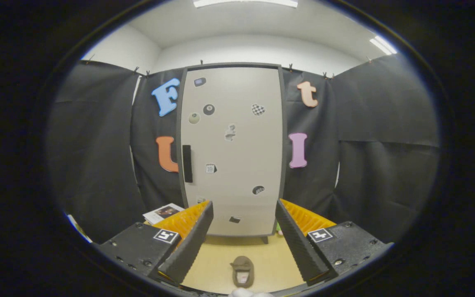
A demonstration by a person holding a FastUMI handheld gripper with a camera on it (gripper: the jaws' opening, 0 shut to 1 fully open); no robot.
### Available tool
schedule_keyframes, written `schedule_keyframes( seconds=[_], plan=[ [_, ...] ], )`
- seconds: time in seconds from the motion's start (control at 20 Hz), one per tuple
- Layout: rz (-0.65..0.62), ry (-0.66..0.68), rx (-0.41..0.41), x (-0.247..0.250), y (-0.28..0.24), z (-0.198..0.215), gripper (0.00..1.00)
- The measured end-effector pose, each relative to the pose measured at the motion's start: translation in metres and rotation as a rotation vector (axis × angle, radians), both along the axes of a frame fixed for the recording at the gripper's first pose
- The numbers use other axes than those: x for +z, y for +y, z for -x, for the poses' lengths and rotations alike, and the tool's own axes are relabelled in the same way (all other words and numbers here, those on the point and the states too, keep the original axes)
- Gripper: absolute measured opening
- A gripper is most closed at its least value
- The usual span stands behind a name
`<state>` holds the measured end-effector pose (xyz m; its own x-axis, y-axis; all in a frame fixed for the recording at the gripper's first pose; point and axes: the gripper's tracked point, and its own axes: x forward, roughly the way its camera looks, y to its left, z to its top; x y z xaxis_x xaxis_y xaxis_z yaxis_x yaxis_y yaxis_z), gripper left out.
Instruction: Open the shoe cabinet door, grab the shoes and put them into the shoe cabinet, then close the shoe cabinet door.
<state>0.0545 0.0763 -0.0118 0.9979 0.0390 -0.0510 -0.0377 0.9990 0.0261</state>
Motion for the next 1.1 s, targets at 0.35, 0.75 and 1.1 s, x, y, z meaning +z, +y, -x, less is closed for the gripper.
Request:
schedule_keyframes(
  seconds=[0.35,0.75,1.1],
  plan=[
    [-0.028,0.007,0.135,0.007,0.095,-0.092,0.99],
    [-0.049,0.016,0.163,0.019,0.165,-0.214,0.98],
    [-0.054,0.043,0.132,0.013,0.175,-0.279,0.81]
  ],
)
